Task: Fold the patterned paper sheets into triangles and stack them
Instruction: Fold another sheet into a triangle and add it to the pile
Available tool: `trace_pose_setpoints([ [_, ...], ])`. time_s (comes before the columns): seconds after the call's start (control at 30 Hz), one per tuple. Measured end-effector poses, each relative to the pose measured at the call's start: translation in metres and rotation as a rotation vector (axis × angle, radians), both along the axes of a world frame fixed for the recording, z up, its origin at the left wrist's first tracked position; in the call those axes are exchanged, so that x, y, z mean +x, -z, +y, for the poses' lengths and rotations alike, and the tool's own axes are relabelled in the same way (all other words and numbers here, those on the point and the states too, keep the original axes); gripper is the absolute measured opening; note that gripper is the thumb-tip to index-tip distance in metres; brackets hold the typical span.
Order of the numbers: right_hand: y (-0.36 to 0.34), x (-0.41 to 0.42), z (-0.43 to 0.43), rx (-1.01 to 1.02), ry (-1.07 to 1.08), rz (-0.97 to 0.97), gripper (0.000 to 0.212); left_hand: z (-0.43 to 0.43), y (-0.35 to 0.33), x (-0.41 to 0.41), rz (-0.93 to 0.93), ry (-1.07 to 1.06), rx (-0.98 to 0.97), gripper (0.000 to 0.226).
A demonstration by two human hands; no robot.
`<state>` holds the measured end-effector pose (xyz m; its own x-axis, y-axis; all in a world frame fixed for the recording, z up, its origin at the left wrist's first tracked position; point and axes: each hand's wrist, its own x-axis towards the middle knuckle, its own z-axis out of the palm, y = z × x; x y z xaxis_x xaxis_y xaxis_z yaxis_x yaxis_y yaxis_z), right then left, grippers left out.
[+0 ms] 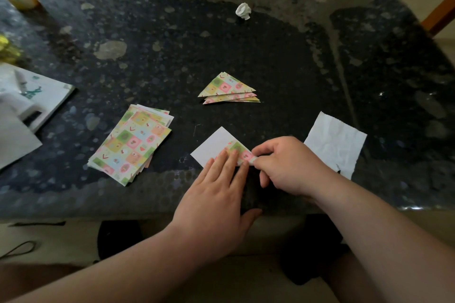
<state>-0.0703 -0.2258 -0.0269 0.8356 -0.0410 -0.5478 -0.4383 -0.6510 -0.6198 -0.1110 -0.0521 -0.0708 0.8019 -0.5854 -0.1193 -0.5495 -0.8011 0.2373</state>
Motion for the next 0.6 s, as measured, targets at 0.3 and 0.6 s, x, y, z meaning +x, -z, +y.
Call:
trace_pose_setpoints([
  [0.3,0.0000,0.0006,0.0006,-0.005,-0.016,0.007,0.021,-0.0004,0.0015,0.0002,-0.010,0.000,-0.004,0.088],
  [0.6,0.0008,0.0000,0.0001,-0.011,-0.017,0.005,0.024,-0.0012,-0.0028,-0.0012,0.012,-0.006,0.027,0.088],
])
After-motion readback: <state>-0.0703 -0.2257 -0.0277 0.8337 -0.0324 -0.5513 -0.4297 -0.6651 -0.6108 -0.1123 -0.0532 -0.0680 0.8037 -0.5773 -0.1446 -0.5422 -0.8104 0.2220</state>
